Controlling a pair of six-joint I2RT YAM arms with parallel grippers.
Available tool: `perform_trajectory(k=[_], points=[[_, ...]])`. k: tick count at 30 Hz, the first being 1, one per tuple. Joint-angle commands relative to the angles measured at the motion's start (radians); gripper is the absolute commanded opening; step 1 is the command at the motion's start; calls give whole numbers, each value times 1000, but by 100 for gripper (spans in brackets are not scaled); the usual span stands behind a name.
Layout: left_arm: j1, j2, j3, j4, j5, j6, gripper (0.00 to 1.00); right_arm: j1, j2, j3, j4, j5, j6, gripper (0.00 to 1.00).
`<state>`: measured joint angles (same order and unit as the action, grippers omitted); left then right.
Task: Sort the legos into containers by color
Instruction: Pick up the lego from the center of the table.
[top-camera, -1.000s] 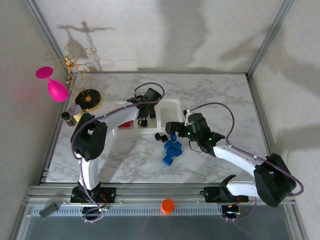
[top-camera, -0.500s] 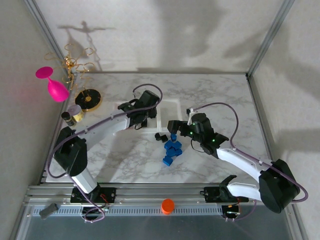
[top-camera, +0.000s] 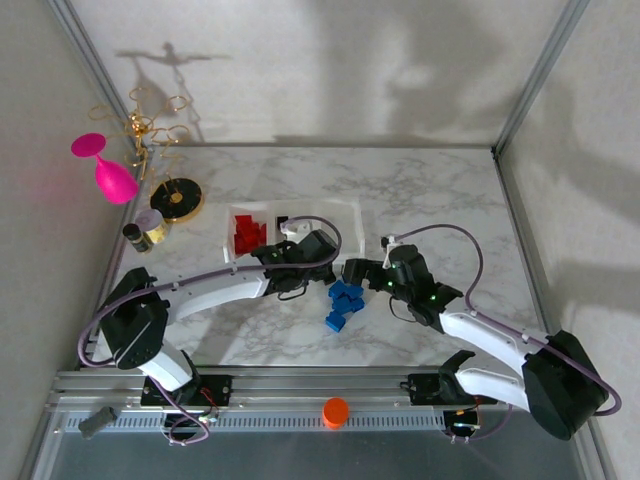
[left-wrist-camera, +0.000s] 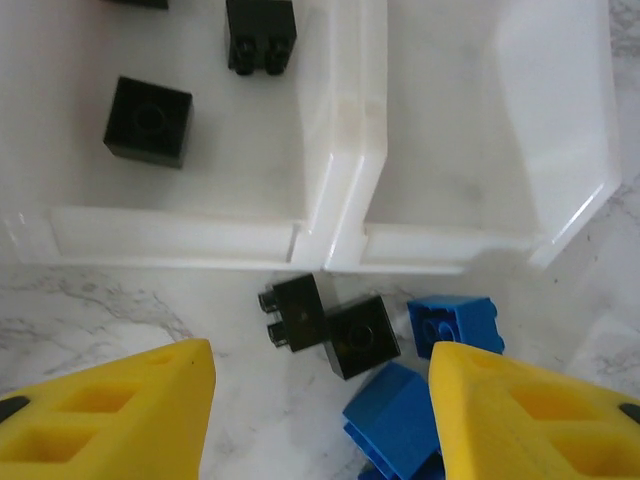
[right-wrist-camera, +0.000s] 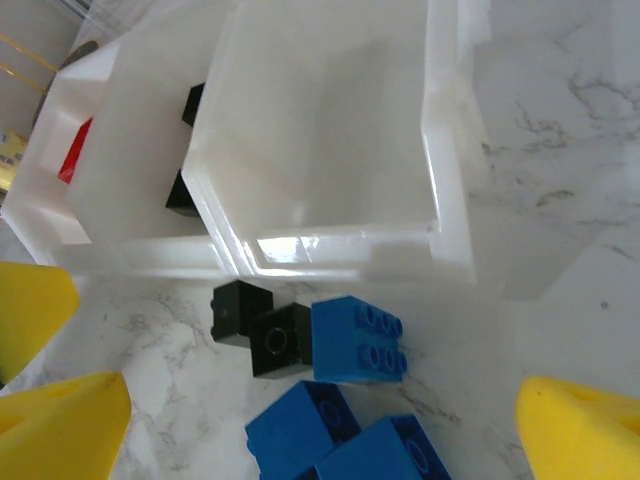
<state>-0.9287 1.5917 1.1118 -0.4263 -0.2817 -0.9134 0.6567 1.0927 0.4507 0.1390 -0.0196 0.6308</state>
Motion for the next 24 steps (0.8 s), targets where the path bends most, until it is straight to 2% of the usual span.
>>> perform_trajectory(k=[1, 10, 18, 24], points=[[-17, 41, -8, 27, -1, -54, 60, -6, -14, -18, 19, 12, 28, 99], [-18, 133, 5, 29, -42, -75, 62, -6, -12, -5, 11, 38, 16, 99], [6, 210, 26, 45, -49, -74, 56, -6, 9, 28, 4, 42, 2, 99], [31, 231, -5, 101, -5, -69, 49, -7, 18, 43, -5, 44, -11, 99]])
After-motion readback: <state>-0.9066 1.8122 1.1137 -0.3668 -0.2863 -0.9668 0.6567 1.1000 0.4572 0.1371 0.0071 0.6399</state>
